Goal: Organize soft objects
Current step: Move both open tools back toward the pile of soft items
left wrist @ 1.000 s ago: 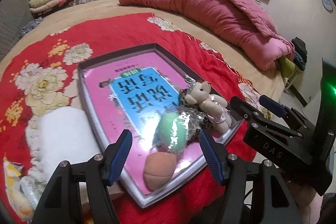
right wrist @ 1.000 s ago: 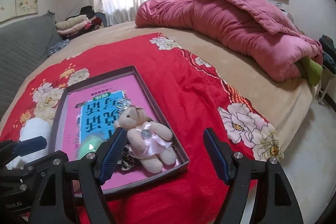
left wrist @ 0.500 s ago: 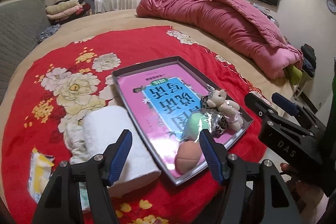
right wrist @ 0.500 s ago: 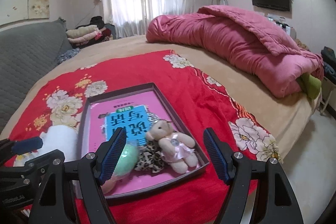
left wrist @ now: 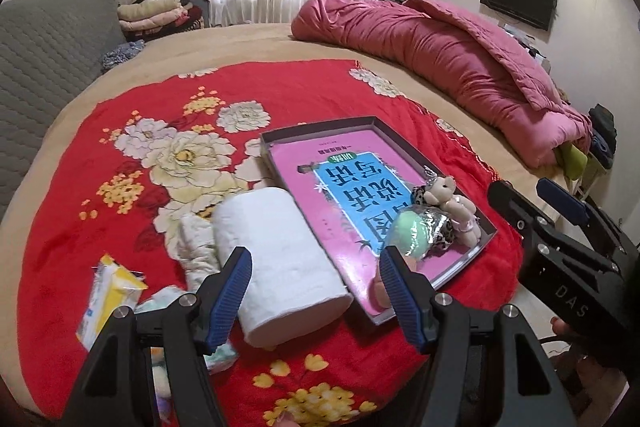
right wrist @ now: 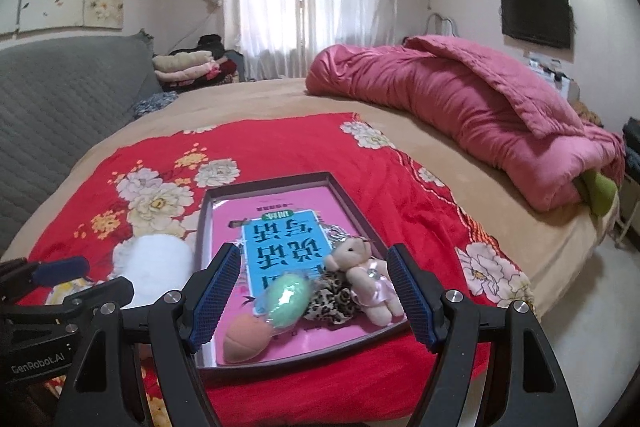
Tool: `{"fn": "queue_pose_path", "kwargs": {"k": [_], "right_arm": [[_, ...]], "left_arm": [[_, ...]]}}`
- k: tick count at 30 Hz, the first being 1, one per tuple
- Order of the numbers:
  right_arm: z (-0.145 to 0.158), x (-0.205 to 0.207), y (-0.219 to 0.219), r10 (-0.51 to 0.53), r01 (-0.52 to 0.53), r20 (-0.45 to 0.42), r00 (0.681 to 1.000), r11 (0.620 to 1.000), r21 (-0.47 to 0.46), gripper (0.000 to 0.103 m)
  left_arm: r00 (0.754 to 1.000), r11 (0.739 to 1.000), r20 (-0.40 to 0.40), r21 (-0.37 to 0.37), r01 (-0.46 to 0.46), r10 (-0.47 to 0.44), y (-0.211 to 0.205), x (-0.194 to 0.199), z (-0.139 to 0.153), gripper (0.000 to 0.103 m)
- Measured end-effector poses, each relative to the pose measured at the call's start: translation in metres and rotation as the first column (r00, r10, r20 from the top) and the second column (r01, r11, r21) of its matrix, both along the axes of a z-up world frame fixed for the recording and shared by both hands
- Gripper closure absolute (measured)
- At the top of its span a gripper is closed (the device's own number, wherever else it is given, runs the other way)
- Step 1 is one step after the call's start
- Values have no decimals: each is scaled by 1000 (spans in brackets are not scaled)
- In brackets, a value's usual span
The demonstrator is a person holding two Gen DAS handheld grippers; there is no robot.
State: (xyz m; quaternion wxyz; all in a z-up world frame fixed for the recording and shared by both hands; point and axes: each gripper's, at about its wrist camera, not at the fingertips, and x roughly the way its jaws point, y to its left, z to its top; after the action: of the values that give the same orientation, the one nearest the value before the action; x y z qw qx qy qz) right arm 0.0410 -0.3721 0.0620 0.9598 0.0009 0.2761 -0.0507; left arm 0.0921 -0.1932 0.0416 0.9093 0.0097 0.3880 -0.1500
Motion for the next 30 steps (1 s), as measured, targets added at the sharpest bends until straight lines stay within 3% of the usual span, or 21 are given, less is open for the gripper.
{"fn": "queue_pose_path", "kwargs": {"k": [15,30], "right_arm": [[19,-19,14,30,-30,38,999,1000,4,26],[27,-29,53,144,-145,27,989,989,24,26]], "left_arm": [[999,999,40,44,-24,22,17,-23,6,37],[995,995,-2,24,-101,101,60,-40,3,37]]}}
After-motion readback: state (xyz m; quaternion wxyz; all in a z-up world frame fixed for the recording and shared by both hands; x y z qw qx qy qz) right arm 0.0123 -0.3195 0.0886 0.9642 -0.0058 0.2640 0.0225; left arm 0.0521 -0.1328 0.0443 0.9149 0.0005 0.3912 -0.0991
